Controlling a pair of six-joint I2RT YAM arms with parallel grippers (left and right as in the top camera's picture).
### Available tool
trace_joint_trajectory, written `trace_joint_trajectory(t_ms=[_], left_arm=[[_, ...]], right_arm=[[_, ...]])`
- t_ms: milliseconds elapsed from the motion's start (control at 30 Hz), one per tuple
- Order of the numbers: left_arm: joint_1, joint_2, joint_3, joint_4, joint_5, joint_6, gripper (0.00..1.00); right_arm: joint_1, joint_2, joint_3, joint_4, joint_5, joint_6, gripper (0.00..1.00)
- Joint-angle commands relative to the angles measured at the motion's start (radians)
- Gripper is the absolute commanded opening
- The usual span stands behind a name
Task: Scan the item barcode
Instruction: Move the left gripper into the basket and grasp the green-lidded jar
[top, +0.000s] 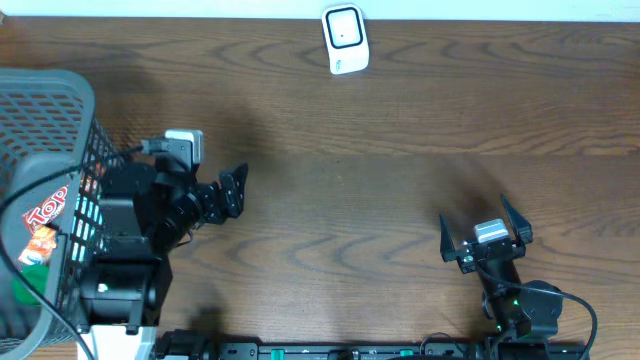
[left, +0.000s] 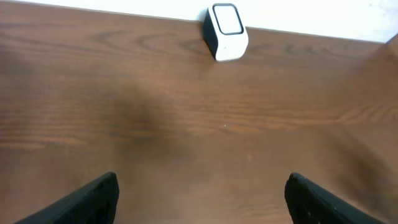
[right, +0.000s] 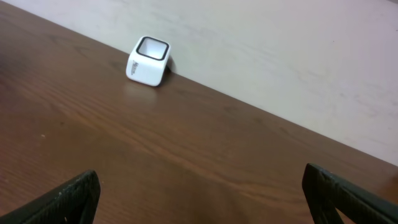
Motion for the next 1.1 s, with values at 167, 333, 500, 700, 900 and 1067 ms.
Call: trace_joint_trajectory(t_ms=[167,333,500,700,900,1067], left_arm=[[-0.002,0.080,0.311,-0.266,-0.084,-0.017,0.86],[-0.002,0.136,0.446,-0.398,-0.220,-0.086,0.86],[0.011,0.162,0.541,-0.424,-0.224,-0.113,0.86],[0.178,0.237,0.728,-0.526,-0.291,-0.169,0.86],[0.458,0.362,0.896,-0.710,-0.350,-0.274,0.86],[0.708,0.446,0.906,-0.780,-0.350,-0.379,0.86]], right_arm=[[0.015,0.003,-0.001,-0.006,0.005,0.014,0.99],[0.015,0.003,-0.001,-0.006,0.005,0.014,0.99],[0.015,0.004,-0.001,-0.006,0.005,0.014,0.99],[0.015,0.004,-0.001,-0.006,0.005,0.014,0.99],[0.015,0.004,-0.001,-0.006,0.005,0.014,0.99],[0.015,0.004,-0.001,-0.006,0.005,0.014,0.99]])
